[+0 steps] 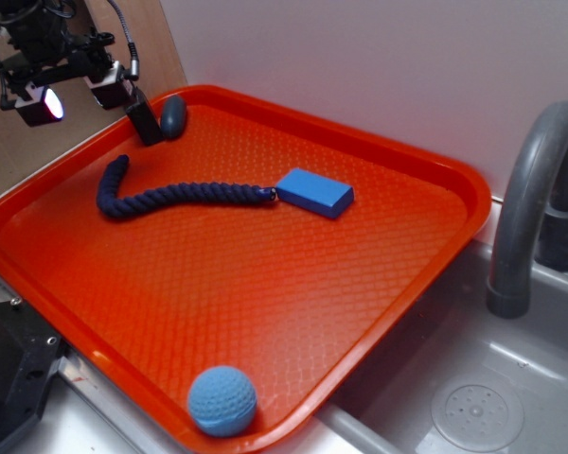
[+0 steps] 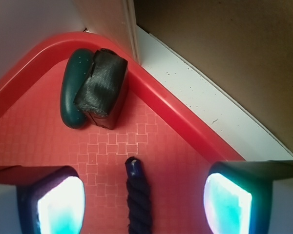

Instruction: Grab the black box.

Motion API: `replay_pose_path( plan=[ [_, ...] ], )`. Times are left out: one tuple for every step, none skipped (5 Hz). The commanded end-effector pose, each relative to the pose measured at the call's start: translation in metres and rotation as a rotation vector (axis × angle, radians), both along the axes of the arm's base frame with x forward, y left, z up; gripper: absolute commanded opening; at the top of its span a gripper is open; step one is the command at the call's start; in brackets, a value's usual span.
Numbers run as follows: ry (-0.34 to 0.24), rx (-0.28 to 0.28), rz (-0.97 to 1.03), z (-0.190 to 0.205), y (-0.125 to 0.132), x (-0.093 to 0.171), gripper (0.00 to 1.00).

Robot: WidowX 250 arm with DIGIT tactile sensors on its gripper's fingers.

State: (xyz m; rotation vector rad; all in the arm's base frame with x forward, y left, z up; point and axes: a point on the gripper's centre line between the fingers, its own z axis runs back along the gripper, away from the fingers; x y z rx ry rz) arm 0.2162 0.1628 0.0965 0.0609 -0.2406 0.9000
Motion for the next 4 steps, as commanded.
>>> replay_pose_path(
  plan=[
    [-0.059,0.041,0.009,-0.004,0.014,0.007,1.00],
    [-0.056,0.065,0.022,-0.017,0.015,0.027,1.00],
    [-0.051,0.061,0.041,-0.028,0.024,0.043,1.00],
    [-0.068,0.052,0.039,-0.020,0.030,0.053,1.00]
  ],
)
